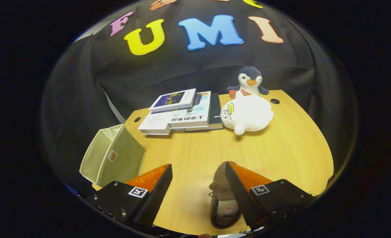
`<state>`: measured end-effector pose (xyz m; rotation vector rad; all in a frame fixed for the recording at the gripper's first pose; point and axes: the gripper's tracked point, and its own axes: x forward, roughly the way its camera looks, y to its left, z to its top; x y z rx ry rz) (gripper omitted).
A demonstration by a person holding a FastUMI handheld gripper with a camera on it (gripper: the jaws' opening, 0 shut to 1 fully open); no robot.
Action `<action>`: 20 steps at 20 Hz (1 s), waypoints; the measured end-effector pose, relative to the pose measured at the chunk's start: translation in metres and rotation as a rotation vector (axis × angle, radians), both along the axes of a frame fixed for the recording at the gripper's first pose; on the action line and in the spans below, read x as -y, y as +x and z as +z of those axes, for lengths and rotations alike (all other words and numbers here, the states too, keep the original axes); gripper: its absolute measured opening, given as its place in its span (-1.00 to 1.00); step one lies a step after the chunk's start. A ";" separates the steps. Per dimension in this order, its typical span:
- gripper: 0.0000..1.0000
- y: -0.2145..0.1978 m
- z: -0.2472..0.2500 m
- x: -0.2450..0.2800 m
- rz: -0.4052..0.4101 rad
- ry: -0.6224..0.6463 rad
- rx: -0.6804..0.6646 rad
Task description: Open the storage box then place both shoes into the box .Put the left shoe in first, then the right shoe, with the right side of both shoes facing outward in a uniform manner.
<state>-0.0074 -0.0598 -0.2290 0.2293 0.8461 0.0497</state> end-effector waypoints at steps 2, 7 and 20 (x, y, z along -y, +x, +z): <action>0.95 -0.008 -0.007 0.016 -0.003 -0.033 -0.015; 0.96 -0.028 -0.028 0.044 0.027 -0.108 -0.056; 0.96 -0.080 -0.098 0.072 0.095 -0.148 -0.209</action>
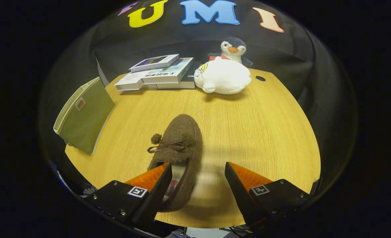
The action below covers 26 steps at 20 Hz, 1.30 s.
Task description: Open the storage box then place both shoes into the box .Put the left shoe in first, then the right shoe, with the right side of both shoes facing outward in a uniform manner.
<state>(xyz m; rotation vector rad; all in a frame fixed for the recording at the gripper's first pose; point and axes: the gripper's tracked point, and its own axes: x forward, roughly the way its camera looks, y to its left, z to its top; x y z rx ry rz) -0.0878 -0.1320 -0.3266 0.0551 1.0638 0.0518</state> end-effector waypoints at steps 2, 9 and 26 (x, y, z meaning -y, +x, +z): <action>0.95 -0.003 -0.010 0.001 0.002 0.003 -0.023; 0.58 0.003 -0.031 -0.008 -0.007 0.058 -0.078; -0.99 0.009 -0.004 -0.021 -0.260 0.213 -0.121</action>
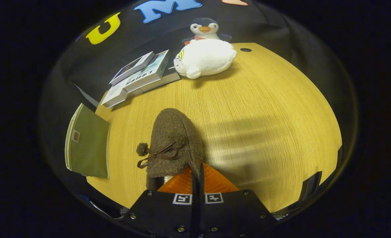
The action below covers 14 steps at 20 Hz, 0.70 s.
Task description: Open the storage box then place both shoes into the box .Put the left shoe in first, then the right shoe, with the right side of both shoes facing outward in a uniform manner.
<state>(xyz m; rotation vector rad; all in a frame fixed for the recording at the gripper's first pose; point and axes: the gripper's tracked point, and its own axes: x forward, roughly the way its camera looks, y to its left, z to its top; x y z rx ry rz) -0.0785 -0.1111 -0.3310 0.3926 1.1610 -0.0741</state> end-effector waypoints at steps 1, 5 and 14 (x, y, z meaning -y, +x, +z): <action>-0.99 0.002 0.005 -0.003 -0.013 0.005 0.006; -0.99 0.013 0.031 -0.021 -0.049 0.012 0.040; -0.99 0.046 0.089 -0.088 -0.055 0.040 0.103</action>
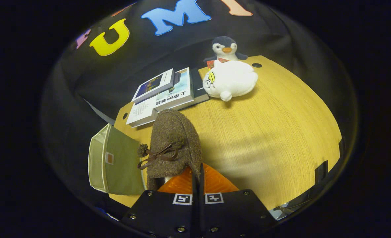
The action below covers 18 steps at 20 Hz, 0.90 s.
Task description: Open the storage box then place both shoes into the box .Put the left shoe in first, then the right shoe, with the right side of both shoes facing outward in a uniform manner.
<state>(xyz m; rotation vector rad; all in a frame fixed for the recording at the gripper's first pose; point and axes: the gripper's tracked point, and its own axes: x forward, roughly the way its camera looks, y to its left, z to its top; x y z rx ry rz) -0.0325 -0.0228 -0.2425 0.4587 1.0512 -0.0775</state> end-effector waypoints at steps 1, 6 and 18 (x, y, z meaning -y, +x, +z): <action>-1.00 0.004 0.005 -0.007 0.003 0.001 0.004; -0.99 0.020 0.032 -0.043 0.017 0.028 0.024; -0.99 0.051 0.071 -0.141 0.059 0.073 0.082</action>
